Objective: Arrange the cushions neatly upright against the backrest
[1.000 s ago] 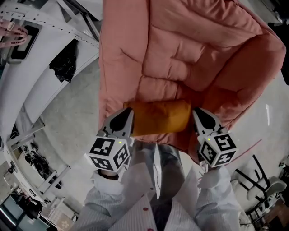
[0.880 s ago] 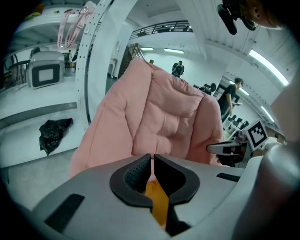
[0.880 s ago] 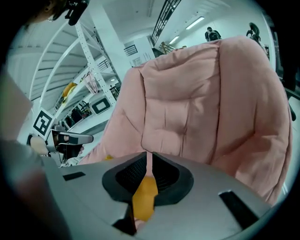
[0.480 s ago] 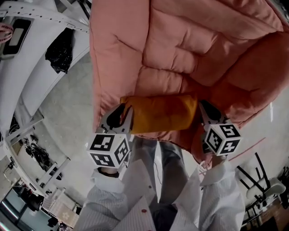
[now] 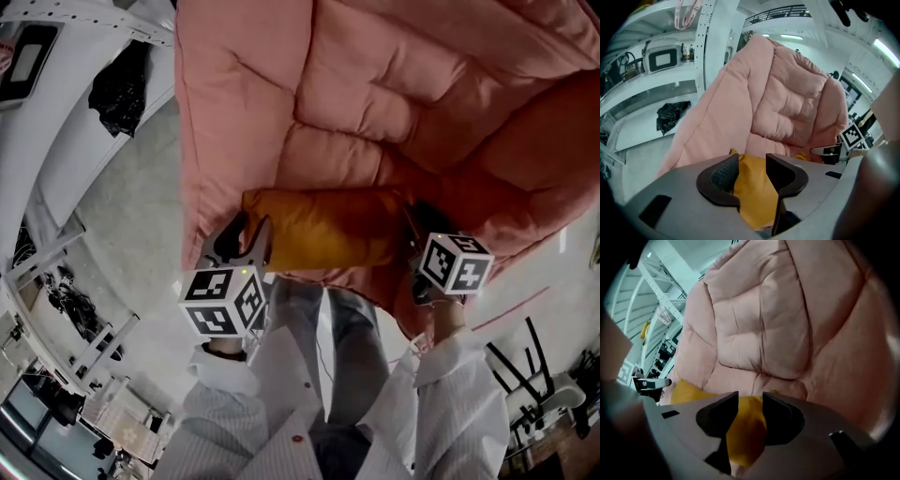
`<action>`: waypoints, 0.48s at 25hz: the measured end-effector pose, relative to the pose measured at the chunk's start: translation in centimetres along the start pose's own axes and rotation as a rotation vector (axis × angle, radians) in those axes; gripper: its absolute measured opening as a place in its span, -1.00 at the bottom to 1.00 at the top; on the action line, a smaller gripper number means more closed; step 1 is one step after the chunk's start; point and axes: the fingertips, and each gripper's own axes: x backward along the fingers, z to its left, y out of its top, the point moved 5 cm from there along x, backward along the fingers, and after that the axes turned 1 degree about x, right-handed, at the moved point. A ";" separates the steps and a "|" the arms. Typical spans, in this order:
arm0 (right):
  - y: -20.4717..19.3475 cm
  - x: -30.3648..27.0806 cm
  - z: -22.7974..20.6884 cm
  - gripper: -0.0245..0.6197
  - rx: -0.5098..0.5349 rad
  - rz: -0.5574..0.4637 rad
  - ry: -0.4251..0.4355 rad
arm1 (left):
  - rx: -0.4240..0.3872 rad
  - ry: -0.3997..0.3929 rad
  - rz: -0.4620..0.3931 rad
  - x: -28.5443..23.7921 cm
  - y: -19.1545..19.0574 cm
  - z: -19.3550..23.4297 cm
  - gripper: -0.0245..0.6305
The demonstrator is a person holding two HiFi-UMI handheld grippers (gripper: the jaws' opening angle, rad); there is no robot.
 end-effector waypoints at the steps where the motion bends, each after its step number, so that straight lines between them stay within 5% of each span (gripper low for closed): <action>1: -0.2 -0.2 -0.2 -0.54 0.001 0.012 -0.007 | 0.008 0.006 0.011 -0.2 -0.3 0.1 -0.38; 12: -1.8 -2.7 -2.7 -0.34 -0.049 0.132 -0.119 | 0.128 0.033 0.093 -2.2 -3.0 1.4 -0.17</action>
